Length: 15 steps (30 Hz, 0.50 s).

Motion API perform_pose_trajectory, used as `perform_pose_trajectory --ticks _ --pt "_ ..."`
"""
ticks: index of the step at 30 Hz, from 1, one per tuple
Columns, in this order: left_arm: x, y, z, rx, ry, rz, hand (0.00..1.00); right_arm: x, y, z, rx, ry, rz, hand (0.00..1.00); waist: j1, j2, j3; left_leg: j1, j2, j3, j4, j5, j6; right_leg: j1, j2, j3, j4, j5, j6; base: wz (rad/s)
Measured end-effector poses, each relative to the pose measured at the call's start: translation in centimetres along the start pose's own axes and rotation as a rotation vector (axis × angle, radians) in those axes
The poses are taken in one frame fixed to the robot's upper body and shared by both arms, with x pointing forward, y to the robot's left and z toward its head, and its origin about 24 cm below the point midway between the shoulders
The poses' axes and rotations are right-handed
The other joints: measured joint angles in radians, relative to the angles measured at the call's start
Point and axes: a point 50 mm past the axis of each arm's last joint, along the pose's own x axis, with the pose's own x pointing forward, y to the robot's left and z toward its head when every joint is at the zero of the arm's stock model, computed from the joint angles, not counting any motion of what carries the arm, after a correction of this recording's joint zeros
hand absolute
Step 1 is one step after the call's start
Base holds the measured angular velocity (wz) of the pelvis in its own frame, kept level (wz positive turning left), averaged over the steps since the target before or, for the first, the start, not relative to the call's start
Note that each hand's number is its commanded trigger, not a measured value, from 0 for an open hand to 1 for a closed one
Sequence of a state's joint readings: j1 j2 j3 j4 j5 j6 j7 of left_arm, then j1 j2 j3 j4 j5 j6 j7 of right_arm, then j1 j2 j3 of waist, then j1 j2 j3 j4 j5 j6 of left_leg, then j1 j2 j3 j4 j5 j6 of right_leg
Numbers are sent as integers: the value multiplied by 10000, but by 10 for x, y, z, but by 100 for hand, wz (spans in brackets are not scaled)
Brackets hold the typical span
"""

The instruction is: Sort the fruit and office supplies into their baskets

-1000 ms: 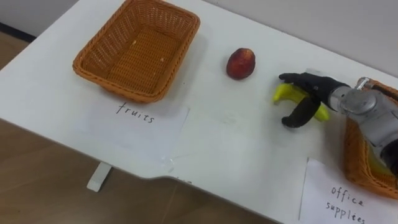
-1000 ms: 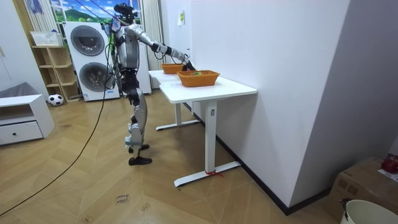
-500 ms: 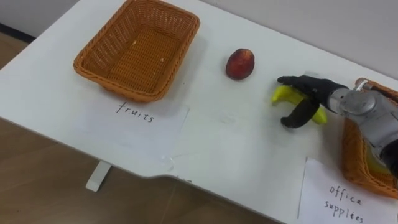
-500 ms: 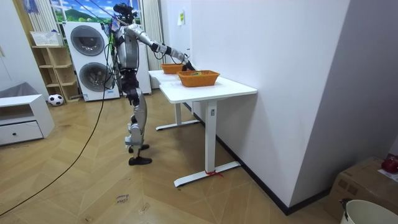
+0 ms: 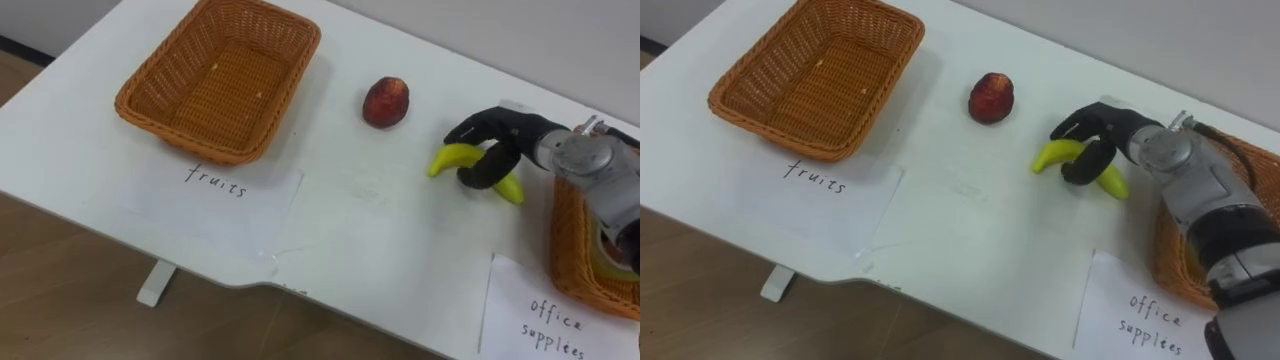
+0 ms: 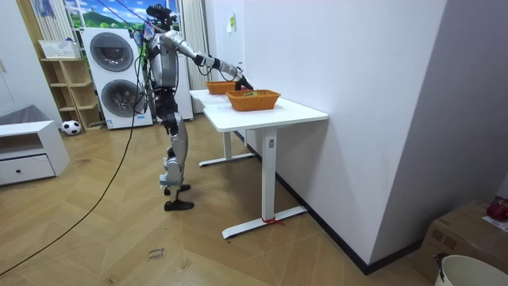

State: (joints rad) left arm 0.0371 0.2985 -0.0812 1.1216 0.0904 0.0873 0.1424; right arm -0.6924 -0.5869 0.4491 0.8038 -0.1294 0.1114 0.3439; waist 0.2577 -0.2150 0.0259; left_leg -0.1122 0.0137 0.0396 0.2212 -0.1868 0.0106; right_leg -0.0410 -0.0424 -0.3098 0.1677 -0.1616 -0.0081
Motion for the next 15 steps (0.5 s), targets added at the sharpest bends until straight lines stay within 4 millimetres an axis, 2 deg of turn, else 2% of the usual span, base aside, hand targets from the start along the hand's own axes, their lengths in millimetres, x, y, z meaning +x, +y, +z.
perform_pose_trajectory --ticks 3,6,15 --pt "0 0 1 -2 -43 21 0 0 0 0 56 -36 -24 100 6 -24 -4 0 -2 -1 -1 0 0 -2 -1 13 -7 0 0 0" --pt "0 1 3 -11 -83 58 0 0 3 0 51 -45 80 100 55 -74 34 -20 -3 2 -40 0 0 -65 2 56 -4 0 0 -5" --pt "1 2 4 85 -115 80 0 0 5 8 211 -474 427 100 57 -133 13 -108 -3 10 -44 0 0 -163 4 59 -3 0 0 -1"
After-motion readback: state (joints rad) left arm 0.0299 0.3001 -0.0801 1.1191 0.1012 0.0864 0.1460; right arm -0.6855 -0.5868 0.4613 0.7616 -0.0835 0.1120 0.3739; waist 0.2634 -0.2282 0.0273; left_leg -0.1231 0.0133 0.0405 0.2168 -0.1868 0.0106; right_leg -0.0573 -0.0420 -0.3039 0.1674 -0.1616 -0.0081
